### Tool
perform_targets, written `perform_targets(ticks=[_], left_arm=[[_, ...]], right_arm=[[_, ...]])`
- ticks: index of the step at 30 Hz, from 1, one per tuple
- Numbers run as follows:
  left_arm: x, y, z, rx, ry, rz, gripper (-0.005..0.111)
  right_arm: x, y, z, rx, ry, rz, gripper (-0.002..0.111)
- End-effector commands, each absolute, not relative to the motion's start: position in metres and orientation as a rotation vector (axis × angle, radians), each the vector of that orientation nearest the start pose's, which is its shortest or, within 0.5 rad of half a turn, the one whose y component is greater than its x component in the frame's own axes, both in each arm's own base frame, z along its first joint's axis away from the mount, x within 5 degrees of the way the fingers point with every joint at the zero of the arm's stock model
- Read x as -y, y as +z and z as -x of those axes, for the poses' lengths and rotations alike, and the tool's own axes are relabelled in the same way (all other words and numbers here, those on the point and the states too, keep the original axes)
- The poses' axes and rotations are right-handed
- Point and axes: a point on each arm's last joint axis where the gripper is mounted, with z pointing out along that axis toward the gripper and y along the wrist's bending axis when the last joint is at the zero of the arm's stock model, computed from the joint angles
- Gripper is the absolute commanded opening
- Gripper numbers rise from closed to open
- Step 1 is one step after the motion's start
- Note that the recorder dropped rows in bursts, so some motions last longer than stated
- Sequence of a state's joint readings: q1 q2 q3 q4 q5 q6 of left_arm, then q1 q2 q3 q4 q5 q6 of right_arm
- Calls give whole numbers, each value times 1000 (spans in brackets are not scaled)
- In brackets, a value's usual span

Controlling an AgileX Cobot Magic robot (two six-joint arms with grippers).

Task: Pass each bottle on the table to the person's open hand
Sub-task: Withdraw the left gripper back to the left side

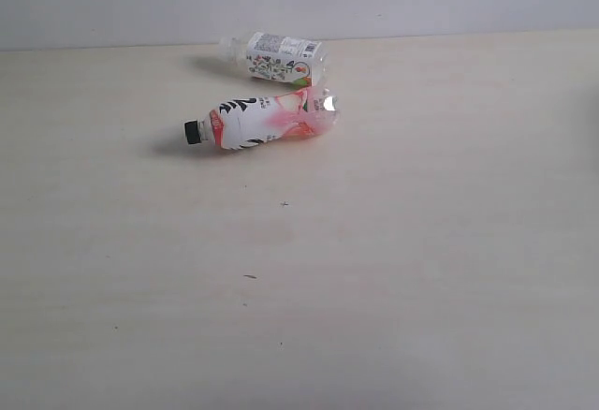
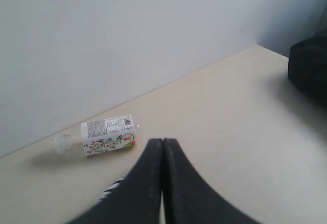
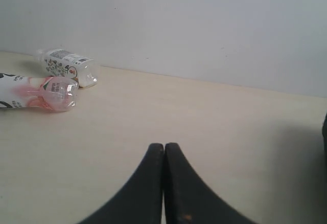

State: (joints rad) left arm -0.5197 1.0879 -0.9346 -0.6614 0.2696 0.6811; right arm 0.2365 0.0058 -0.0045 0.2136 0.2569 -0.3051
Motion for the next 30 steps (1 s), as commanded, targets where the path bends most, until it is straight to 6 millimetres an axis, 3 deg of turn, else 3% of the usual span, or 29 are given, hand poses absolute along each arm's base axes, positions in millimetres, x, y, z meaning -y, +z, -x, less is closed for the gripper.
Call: perform_targets(ticks=[1,30], left_arm=[[133,370,-203,-1768,-483,-618,1],[134,364,-205,-1780,-455,-644,1]], right_arm=[[-17,191,-53,-1694,140,325,0],[-17,191,-53,-1694,140,325,0]])
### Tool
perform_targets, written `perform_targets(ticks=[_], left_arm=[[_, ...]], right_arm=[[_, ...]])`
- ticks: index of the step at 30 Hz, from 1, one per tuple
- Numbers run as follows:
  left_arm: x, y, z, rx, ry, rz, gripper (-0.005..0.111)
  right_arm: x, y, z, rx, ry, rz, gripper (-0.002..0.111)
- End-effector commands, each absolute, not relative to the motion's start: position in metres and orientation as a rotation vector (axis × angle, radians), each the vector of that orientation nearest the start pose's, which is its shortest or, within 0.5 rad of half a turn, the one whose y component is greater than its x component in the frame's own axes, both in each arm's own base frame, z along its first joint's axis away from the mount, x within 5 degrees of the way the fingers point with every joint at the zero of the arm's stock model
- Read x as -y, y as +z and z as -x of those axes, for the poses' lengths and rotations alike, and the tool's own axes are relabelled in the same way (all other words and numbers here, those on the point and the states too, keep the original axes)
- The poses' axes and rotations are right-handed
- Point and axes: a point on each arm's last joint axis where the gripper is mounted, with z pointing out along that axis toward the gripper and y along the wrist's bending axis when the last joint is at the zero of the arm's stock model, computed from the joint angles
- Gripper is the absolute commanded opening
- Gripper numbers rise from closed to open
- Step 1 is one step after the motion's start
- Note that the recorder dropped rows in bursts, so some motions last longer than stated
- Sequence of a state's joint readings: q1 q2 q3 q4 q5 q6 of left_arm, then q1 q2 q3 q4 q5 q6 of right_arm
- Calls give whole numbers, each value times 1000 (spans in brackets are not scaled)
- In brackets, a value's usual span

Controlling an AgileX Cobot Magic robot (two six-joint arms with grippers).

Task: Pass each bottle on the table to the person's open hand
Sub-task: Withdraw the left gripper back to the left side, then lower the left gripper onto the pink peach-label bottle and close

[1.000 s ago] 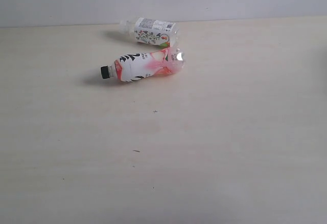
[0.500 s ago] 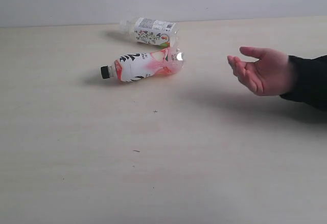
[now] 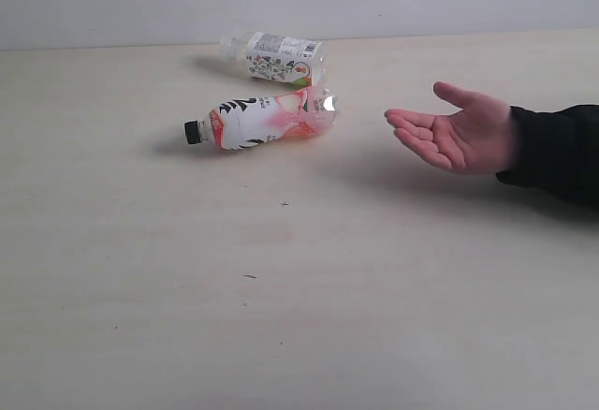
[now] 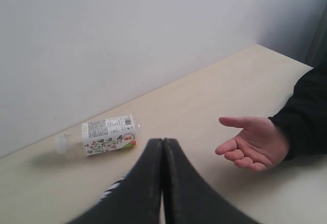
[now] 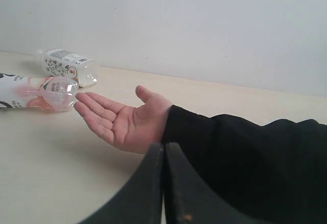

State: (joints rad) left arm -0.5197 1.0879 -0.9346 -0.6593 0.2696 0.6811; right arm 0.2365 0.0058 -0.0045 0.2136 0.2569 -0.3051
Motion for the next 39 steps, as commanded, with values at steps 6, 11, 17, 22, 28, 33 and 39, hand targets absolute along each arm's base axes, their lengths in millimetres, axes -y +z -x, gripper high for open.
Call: perform_targets(ticks=[6,11,17,22,28,33,39], left_arm=[[148,327,-234,-1861,-321,-825,0],[188,325,-294,-1978,-325,-1113,0],[218,317,-356,-2200,-259,-1278,0],[232,301,-393,-2311,-160,-1419,0],[244,273,-415,-2347,-157,-1446,0],[243,251,-423,-2381,-94,-1480,0],[245,229,-431,-2382,-49,-1502,0]], right_arm=[[-17,191,-53,-1694,140,325,0],[-17,191,-53,-1694,140,325,0],[-17,191,-53,-1694,140,325,0],[-17,191,-53,-1694,140,325,0],[-17,191,-53,-1694,140,325,0],[-17,191,-53,-1694,140,325,0],[-17,191,-53,-1694,140,325,0]])
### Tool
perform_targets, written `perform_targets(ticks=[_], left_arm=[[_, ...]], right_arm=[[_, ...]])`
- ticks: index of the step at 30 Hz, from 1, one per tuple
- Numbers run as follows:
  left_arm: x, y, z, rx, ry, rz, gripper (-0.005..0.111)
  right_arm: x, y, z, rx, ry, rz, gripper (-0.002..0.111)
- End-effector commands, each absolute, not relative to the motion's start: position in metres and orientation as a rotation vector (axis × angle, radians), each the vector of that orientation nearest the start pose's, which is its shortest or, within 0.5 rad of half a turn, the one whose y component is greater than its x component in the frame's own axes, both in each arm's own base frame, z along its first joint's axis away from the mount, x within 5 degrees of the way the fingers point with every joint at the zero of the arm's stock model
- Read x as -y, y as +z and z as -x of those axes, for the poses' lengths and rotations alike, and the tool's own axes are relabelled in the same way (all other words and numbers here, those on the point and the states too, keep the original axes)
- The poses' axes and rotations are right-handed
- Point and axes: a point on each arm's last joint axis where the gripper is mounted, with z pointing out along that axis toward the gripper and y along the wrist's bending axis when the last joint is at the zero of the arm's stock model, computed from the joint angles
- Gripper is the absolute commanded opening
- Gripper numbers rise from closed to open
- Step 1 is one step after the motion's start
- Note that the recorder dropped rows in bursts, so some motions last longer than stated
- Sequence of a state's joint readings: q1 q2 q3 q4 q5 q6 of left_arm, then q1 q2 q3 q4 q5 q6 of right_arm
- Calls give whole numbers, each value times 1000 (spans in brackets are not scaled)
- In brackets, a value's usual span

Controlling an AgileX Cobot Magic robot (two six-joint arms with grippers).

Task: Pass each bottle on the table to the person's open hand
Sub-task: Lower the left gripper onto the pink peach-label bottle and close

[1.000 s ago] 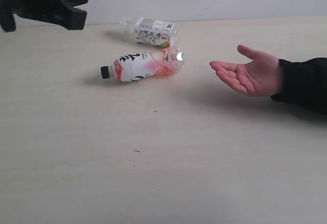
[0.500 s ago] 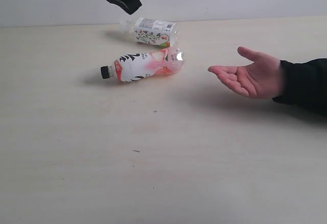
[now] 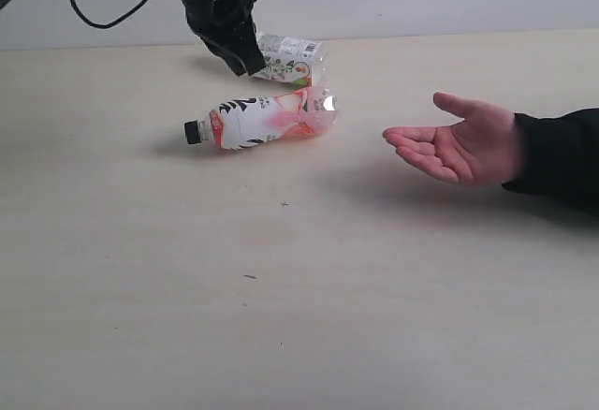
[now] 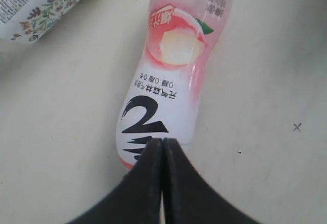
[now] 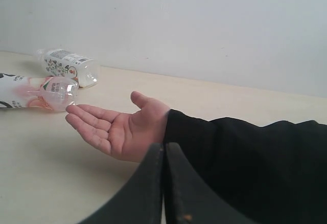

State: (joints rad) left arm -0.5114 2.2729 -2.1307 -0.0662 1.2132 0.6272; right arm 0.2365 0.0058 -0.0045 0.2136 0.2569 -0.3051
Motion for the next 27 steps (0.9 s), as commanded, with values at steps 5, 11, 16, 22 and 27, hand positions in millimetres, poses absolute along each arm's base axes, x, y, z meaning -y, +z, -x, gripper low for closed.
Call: perform_targets(ticks=[5,11,16,22,27], left_arm=[[247,218,-435,-2371,-44,-1530,4],[248,206,-437,-2346,-37,-1604,62],[252,196,-441,-2325,-38,-1599,102],[255,173,-445,-2340,-40,-1604,102],[257,156,-449,-2340,-39,-1601,102]], right_arm=[[-17,191,-53,-1694,140,325,0],[-17,191,-53,-1694,140,325,0],[-17,191,-53,-1694,140,325,0],[-17,191,-53,-1694,140,325,0],[-17,191,-53,-1694,140,325,0]])
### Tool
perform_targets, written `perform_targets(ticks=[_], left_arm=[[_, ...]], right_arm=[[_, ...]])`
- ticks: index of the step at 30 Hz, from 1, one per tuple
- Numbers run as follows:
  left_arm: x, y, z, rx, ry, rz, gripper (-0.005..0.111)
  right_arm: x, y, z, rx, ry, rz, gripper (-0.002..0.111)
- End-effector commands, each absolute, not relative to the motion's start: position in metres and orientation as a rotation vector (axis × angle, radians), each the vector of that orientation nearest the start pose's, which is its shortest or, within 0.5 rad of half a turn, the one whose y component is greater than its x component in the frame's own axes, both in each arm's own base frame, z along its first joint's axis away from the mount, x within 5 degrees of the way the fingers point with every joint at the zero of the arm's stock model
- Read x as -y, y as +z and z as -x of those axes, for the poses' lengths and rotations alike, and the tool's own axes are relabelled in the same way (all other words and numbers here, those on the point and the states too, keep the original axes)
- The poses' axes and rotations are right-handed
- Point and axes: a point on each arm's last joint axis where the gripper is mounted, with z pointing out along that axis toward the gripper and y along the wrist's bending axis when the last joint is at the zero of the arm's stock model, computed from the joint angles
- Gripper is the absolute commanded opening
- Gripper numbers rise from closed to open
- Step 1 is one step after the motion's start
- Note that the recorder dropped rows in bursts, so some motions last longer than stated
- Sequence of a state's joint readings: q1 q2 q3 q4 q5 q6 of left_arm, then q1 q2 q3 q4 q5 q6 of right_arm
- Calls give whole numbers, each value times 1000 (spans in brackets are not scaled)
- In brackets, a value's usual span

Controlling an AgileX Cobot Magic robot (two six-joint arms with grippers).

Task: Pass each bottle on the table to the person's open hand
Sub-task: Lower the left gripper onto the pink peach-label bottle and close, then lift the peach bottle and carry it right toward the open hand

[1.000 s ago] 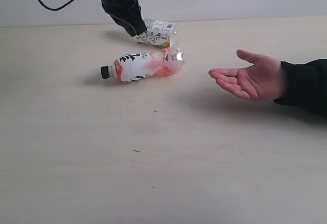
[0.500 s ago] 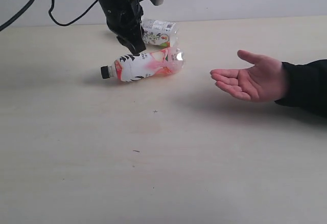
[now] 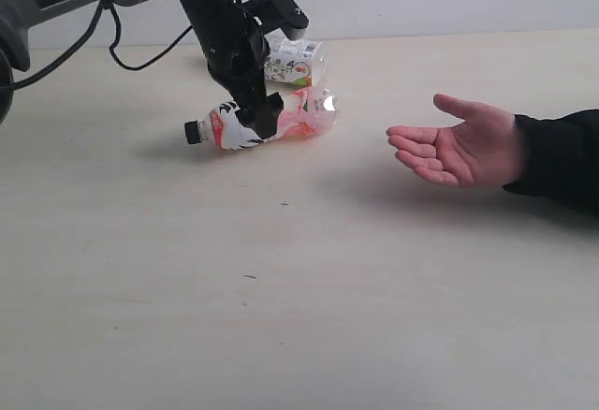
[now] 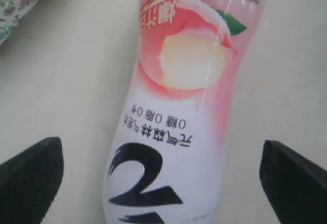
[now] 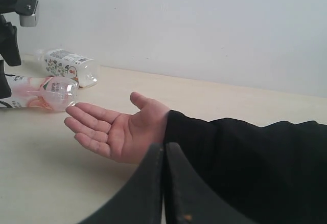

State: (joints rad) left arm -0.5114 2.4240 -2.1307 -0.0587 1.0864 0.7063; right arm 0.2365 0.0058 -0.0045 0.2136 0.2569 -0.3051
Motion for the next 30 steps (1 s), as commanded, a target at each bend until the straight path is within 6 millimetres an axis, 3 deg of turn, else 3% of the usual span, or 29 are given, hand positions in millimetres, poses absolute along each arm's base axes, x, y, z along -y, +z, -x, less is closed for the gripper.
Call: perform_targets(ticks=[1,10,14,16,18,23,30], left_arm=[[258,154,-450,-2338,-38,-1599,102],[259,129,-451,-2361,-40,-1635,102],[259,127,-451,-2363,-41,-1636,99],[259,127,-451,-2363,-41,-1636,88],[259,127,-451,-2366,-42,-1631,69],[258,129,-452,-2360,-38,-1637,1],[258,144,-451,-2364,-41,-1586,0]], right_arm=[[-17,191,-53,-1694,140,325,0],[-17,191,-53,-1694,140,325,0],[-17,191,-53,-1694,140,325,0],[-17,191,-53,-1694,140,325,0],[-17,191,-53,-1694,140,325,0],[-17,191,-53,-1694,140,325,0],[-17,191,-53,-1694,140,325,0]])
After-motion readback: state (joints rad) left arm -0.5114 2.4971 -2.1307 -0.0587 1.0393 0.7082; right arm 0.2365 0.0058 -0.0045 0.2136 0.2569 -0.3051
